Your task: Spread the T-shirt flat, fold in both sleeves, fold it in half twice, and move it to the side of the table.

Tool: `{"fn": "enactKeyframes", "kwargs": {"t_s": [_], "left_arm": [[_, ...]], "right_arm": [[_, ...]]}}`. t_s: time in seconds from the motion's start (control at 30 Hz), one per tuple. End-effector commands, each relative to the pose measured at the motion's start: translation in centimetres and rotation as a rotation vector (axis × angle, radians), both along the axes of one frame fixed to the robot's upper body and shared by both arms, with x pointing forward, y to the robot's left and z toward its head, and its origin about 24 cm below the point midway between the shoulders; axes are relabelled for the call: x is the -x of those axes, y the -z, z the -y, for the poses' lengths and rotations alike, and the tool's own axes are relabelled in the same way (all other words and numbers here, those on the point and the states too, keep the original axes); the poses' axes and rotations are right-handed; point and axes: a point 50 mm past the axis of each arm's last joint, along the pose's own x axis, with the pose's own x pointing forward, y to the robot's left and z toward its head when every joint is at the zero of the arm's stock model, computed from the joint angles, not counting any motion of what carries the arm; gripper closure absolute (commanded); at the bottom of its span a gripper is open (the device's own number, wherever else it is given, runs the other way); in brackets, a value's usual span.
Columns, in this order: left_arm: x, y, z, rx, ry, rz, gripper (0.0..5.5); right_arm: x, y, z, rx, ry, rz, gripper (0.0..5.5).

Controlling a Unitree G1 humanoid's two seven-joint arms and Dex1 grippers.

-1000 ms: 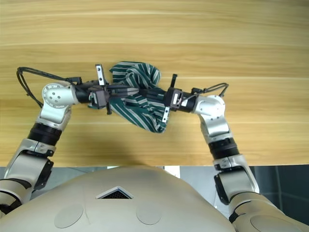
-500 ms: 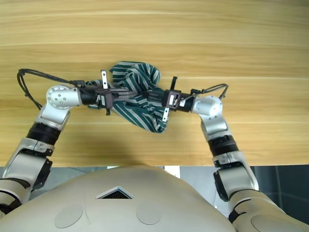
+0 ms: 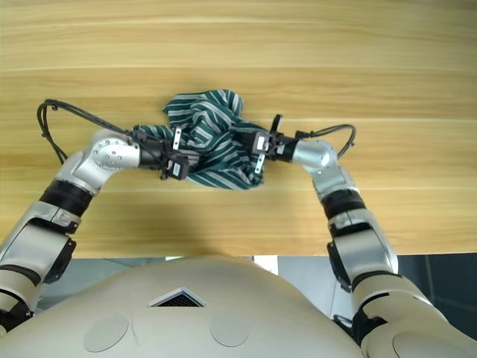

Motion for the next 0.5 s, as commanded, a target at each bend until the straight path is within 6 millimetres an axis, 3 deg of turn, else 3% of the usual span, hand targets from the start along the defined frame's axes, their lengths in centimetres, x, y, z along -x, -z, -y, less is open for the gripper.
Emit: {"fn": "enactKeyframes", "kwargs": {"t_s": [0.03, 0.3, 0.5], "left_arm": [[0.6, 0.0, -0.5, -0.017, 0.025, -0.006, 5.48], [0.9, -0.1, -0.1, 0.020, 0.024, -0.007, 5.48], [1.5, 0.3, -0.2, 0.060, -0.010, -0.046, 5.48]], "right_arm": [[-1.2, 2.4, 2.2, 0.197, 0.197, -0.074, 5.49], [-1.9, 3.0, 3.2, 0.215, 0.340, -0.092, 5.49], [-3.6, 1.9, 5.2, 0.206, 0.568, -0.081, 5.49]]}}
